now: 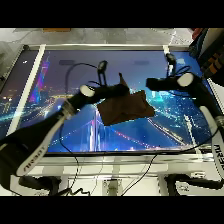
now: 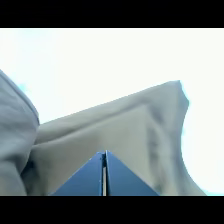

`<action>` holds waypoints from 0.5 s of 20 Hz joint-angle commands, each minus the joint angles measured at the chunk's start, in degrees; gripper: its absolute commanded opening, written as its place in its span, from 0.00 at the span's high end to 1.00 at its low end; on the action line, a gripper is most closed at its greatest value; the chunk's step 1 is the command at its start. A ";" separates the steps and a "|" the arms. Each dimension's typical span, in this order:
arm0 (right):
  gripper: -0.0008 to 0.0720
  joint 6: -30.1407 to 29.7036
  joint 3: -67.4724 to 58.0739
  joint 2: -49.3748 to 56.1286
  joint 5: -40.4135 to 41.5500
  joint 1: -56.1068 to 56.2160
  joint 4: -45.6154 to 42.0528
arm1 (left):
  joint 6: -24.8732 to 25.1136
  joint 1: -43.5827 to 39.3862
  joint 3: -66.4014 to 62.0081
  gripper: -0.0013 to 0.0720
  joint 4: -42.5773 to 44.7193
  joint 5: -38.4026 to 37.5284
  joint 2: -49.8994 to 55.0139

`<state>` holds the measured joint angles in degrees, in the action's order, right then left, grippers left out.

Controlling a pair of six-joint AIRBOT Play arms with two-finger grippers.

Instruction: Fold the clothes and pants, and hang the long-sleeved shirts on hangers.

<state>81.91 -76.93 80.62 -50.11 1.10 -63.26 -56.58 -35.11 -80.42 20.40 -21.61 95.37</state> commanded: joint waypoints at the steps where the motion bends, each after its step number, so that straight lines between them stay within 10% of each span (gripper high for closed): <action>1: 0.97 0.13 -0.02 -1.66 -3.15 -5.44 -0.98 | -0.04 -8.04 -0.07 0.96 -1.18 17.27 4.24; 2: 0.97 0.11 -0.02 -1.64 -3.10 -5.46 -1.49 | -0.04 -9.33 -0.07 0.80 -1.16 18.27 4.74; 4: 0.86 0.07 -0.02 -1.62 -2.51 -5.44 -1.68 | -0.02 -10.73 -0.07 0.02 -1.14 18.16 4.70; 7: 0.75 -0.59 -0.02 -1.62 -1.68 -5.46 -2.58 | 0.00 -10.29 -0.07 0.04 -0.90 17.90 3.50; 10: 0.88 -2.45 0.00 -1.16 -1.05 -5.46 -9.09 | 0.00 -8.09 -0.07 0.04 3.26 17.29 1.53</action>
<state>81.25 -76.93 79.18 -51.75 -4.12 -67.33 -56.62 -44.14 -80.42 20.14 -4.84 98.15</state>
